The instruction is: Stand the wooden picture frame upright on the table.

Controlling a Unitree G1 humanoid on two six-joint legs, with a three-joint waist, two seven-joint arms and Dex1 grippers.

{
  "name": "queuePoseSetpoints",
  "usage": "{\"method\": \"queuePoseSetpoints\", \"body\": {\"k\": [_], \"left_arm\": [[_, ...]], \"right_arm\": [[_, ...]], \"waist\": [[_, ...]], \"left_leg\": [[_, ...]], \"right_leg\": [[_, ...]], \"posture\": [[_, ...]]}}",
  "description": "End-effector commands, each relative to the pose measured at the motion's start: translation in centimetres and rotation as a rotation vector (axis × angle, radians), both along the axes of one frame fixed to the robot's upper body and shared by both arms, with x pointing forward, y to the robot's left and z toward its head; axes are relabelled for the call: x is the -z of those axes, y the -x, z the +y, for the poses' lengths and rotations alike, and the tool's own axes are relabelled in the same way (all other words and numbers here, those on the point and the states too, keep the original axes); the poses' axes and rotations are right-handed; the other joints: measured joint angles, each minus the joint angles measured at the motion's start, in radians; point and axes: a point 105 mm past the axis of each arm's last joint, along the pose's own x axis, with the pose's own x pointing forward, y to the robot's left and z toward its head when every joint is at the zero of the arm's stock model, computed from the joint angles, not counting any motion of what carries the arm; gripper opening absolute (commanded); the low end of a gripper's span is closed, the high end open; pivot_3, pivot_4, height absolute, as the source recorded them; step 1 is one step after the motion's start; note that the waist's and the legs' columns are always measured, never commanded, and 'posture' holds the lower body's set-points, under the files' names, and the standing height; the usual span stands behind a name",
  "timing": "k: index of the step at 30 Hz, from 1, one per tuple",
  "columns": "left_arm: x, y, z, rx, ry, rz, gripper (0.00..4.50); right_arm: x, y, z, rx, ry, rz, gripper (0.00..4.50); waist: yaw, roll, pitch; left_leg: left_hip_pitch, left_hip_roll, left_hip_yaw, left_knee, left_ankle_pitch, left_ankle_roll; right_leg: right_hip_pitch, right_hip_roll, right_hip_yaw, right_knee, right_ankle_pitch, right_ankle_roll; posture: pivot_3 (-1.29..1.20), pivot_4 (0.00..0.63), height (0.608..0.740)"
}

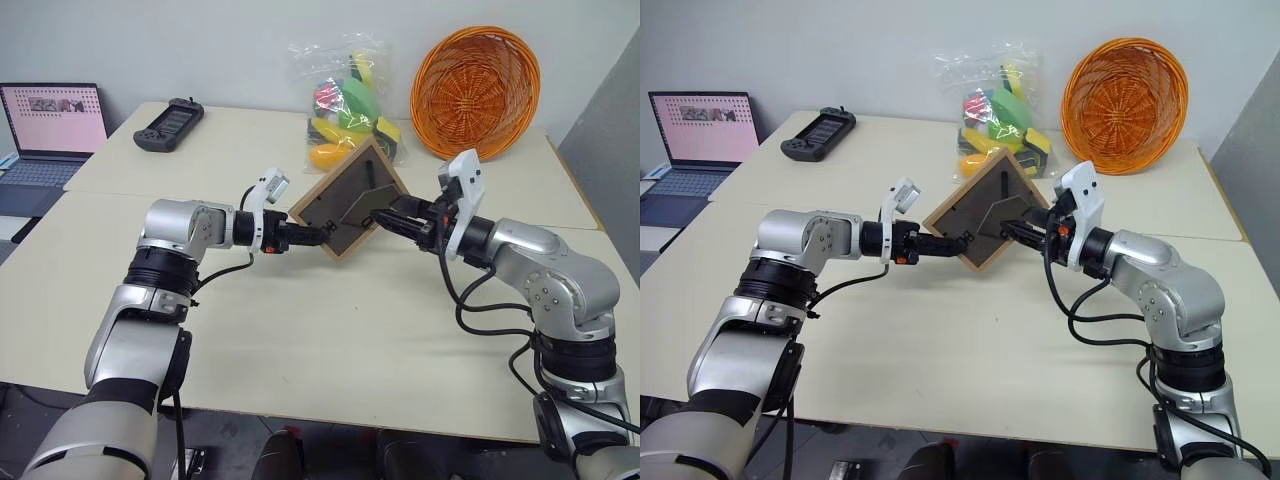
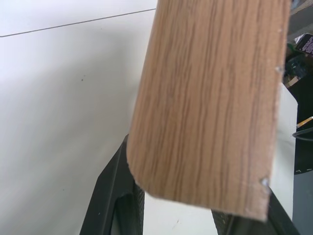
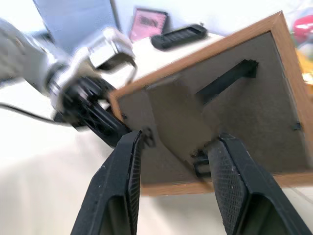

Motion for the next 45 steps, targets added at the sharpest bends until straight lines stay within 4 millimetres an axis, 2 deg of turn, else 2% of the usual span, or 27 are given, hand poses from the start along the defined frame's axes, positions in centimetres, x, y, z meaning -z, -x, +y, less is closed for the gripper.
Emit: {"method": "queuePoseSetpoints", "body": {"k": [1, 6, 10, 15, 18, 19, 23, 26, 34, 42, 45], "left_arm": [[-2.9, 0.3, -0.4, 0.044, 0.05, -0.081, 1.32], [-3.5, 1.1, -0.3, 0.08, 0.078, -0.072, 1.32], [-5.3, 1.8, 0.2, 0.071, 0.177, 0.007, 1.32], [-6.4, 2.1, 0.9, 0.025, 0.231, 0.077, 1.32], [-6.2, 2.5, 1.0, -0.006, 0.262, 0.164, 1.32], [-5.9, 2.7, 0.9, -0.012, 0.27, 0.204, 1.32], [-5.2, 3.6, 0.1, -0.005, 0.295, 0.326, 1.32], [-4.9, 4.2, -0.8, 0.035, 0.308, 0.367, 1.32], [-5.2, 5.3, -2.0, 0.105, 0.323, 0.393, 1.32], [-4.1, 5.9, -2.5, 0.103, 0.313, 0.46, 1.32], [-4.1, 5.8, -2.2, 0.079, 0.313, 0.46, 1.32]], "right_arm": [[-0.6, -0.2, -0.1, 0.016, 0.059, -0.093, 2.06], [0.4, -1.3, -1.1, 0.067, 0.128, -0.113, 2.06], [1.7, -2.0, -3.4, 0.142, 0.419, -0.376, 2.06], [1.7, -1.9, -5.5, 0.2, 0.604, -0.64, 2.06], [0.6, -1.7, -6.5, 0.248, 0.692, -0.847, 2.48], [0.4, -1.8, -6.7, 0.267, 0.724, -0.905, 2.82], [0.3, -1.9, -6.5, 0.273, 0.824, -1.093, 3.65], [1.0, -2.3, -6.0, 0.263, 0.892, -1.184, 4.28], [2.0, -2.5, -4.9, 0.246, 0.875, -1.253, 4.28], [0.1, -2.9, -3.9, 0.32, 0.821, -1.34, 4.28], [0.0, -3.0, -4.4, 0.338, 0.835, -1.326, 4.28]], "waist": [[0.0, 0.0, 0.0], [0.002, 0.0, 0.0], [0.002, 0.0, 0.0], [0.001, 0.0, 0.0], [0.0, 0.0, 0.0], [-0.001, 0.0, 0.0], [-0.001, 0.0, 0.0], [-0.001, 0.0, 0.0], [0.001, 0.0, 0.0], [-0.002, 0.0, 0.0], [0.0, 0.0, 0.0]], "left_leg": [[0.0, 0.0, 0.0, 0.0, 0.0, 0.0], [0.0, 0.0, 0.0, 0.0, 0.0, 0.0], [0.0, 0.0, 0.0, 0.0, 0.0, 0.0], [0.0, 0.0, 0.0, 0.001, 0.0, 0.0], [0.0, 0.0, 0.0, 0.002, 0.0, 0.0], [0.0, 0.0, 0.001, 0.002, 0.0, 0.0], [0.0, 0.0, 0.0, 0.002, 0.0, 0.0], [0.0, 0.0, 0.0, 0.002, 0.002, -0.003], [0.0, 0.0, 0.0, 0.003, 0.002, -0.004], [0.001, -0.001, 0.0, 0.003, 0.002, -0.004], [0.001, -0.001, 0.0, 0.003, 0.002, -0.004]], "right_leg": [[0.0, 0.0, 0.0, 0.0, 0.0, 0.0], [0.0, 0.0, 0.0, 0.0, 0.0, 0.0], [0.0, 0.0, 0.0, 0.0, 0.0, 0.0], [0.0, 0.0, 0.0, 0.0, 0.0, 0.0], [0.0, 0.0, 0.0, 0.0, 0.0, 0.0], [0.0, 0.0, 0.001, 0.0, 0.0, 0.0], [0.0, 0.0, 0.0, 0.001, 0.0, 0.0], [0.0, 0.0, 0.001, 0.001, 0.0, 0.0], [0.0, -0.001, 0.001, 0.002, 0.0, 0.0], [0.001, -0.001, 0.001, 0.003, 0.0, 0.0], [0.001, -0.002, 0.001, 0.003, 0.0, 0.0]], "posture": [[0.0, 0.15, 0.74], [0.0, 0.15, 0.74], [0.0, 0.15, 0.74], [0.0, 0.15, 0.74], [0.0, 0.15, 0.74], [0.0, 0.15, 0.74], [0.0, 0.15, 0.74], [0.0, 0.15, 0.74], [0.0, 0.15, 0.74], [0.0, 0.15, 0.74], [0.0, 0.15, 0.74]]}}
